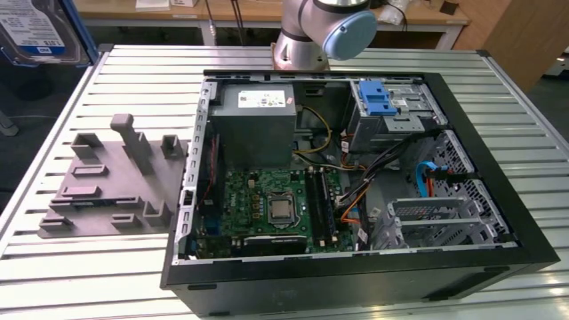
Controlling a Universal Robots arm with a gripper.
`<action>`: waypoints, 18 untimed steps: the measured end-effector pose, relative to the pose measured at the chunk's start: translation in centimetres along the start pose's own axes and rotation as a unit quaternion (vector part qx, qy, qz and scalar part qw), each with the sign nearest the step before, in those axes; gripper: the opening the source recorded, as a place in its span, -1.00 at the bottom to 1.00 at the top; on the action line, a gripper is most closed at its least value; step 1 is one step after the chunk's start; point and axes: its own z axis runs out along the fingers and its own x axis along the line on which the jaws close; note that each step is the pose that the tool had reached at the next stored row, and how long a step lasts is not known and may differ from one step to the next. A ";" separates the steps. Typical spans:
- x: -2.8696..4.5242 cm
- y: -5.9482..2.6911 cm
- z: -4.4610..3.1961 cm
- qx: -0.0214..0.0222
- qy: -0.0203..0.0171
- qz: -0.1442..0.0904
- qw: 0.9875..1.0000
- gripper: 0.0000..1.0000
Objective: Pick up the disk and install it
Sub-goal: 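Pick up the disk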
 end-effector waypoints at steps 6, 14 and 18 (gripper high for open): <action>-0.01 -0.32 0.00 0.000 0.000 0.000 1.000 -0.27; -0.02 -0.74 0.00 0.000 0.000 0.000 1.000 -0.27; -0.03 -1.07 -0.01 0.000 0.000 0.000 1.000 -0.27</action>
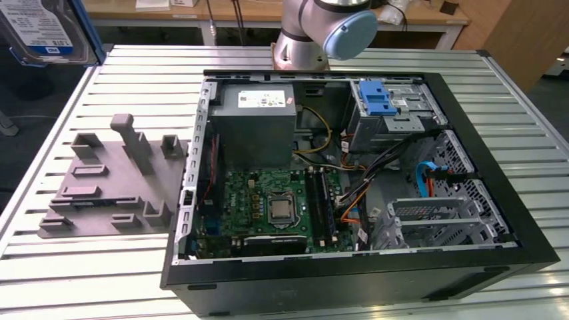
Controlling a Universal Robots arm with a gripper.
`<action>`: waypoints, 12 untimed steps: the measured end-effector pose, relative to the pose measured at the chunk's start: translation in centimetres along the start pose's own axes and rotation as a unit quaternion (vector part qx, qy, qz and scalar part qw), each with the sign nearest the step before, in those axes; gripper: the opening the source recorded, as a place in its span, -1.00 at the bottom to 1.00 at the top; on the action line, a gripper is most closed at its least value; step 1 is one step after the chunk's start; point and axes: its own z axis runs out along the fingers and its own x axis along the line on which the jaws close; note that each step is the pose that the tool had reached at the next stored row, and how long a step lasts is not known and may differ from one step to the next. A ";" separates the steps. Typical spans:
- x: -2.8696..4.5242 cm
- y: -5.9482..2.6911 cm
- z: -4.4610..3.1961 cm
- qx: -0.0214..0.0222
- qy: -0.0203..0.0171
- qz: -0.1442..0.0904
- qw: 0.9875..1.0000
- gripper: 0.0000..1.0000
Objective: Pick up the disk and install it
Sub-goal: 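Pick up the disk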
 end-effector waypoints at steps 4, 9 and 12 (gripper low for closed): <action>-0.01 -0.25 0.00 0.000 0.000 0.000 1.000 -0.27; -0.02 -0.61 0.00 0.000 0.000 0.000 1.000 -0.27; -0.02 -0.85 -0.01 0.000 0.000 0.000 1.000 -0.27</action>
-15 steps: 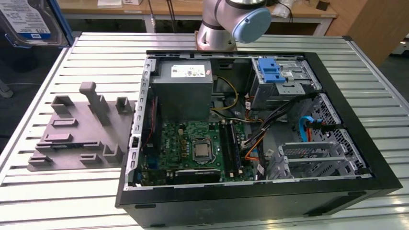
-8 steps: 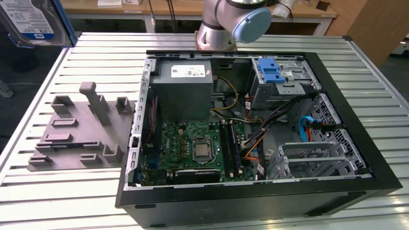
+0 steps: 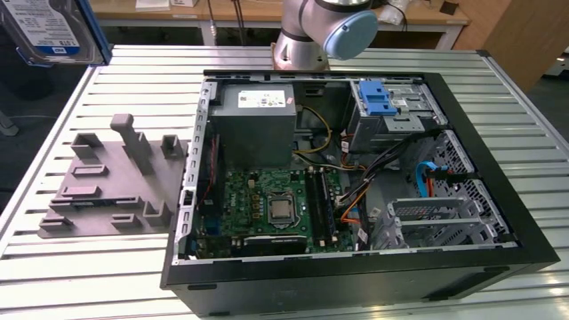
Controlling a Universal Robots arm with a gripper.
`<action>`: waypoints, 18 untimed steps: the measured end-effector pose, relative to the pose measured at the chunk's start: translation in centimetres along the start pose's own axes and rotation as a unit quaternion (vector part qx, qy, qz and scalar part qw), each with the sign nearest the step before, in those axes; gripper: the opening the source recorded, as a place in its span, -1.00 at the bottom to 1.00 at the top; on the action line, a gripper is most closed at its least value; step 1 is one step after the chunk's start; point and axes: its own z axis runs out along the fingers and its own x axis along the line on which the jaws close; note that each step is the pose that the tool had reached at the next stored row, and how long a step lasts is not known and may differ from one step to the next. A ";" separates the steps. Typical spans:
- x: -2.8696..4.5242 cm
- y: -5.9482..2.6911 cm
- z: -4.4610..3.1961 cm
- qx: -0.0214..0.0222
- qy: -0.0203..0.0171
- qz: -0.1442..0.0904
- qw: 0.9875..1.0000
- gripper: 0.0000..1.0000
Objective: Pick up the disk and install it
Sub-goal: 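Pick up the disk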
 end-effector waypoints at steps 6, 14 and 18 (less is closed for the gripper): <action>-0.01 -0.44 0.00 0.000 0.000 0.000 1.000 -0.27; -0.03 -1.04 -0.01 0.000 0.000 0.000 1.000 -0.27; -0.04 -1.40 -0.01 0.000 0.000 0.000 1.000 -0.27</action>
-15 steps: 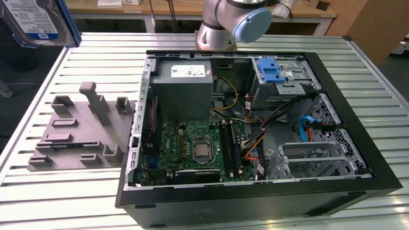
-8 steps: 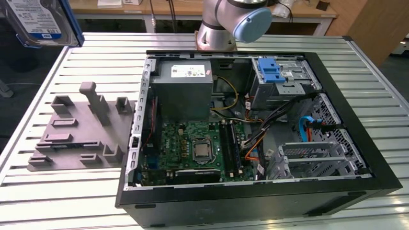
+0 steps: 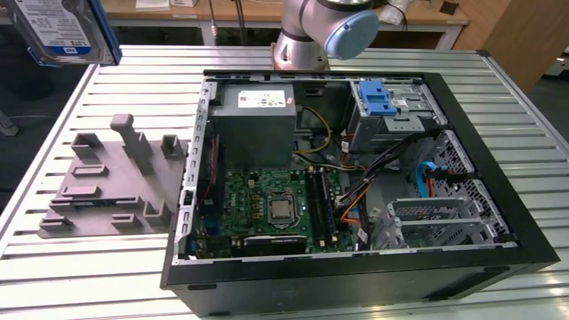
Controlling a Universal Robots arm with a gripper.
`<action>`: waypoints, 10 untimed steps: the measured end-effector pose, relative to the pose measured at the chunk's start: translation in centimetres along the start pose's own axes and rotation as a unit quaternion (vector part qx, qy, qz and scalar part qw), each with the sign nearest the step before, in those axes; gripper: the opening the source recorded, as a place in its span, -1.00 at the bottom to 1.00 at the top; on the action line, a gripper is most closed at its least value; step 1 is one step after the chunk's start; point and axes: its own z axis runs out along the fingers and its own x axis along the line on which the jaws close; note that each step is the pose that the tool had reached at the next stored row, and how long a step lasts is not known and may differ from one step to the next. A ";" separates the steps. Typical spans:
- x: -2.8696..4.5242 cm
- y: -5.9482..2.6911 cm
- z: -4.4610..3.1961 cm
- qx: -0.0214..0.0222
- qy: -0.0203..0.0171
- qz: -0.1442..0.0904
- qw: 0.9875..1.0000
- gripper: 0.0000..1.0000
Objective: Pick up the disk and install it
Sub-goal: 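Pick up the disk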
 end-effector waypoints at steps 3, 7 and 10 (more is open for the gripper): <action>-0.01 -0.36 0.00 0.000 0.000 0.000 1.000 -0.27; -0.02 -0.66 -0.01 0.000 0.000 0.000 1.000 -0.27; -0.02 -0.86 0.00 0.000 0.000 0.000 1.000 -0.27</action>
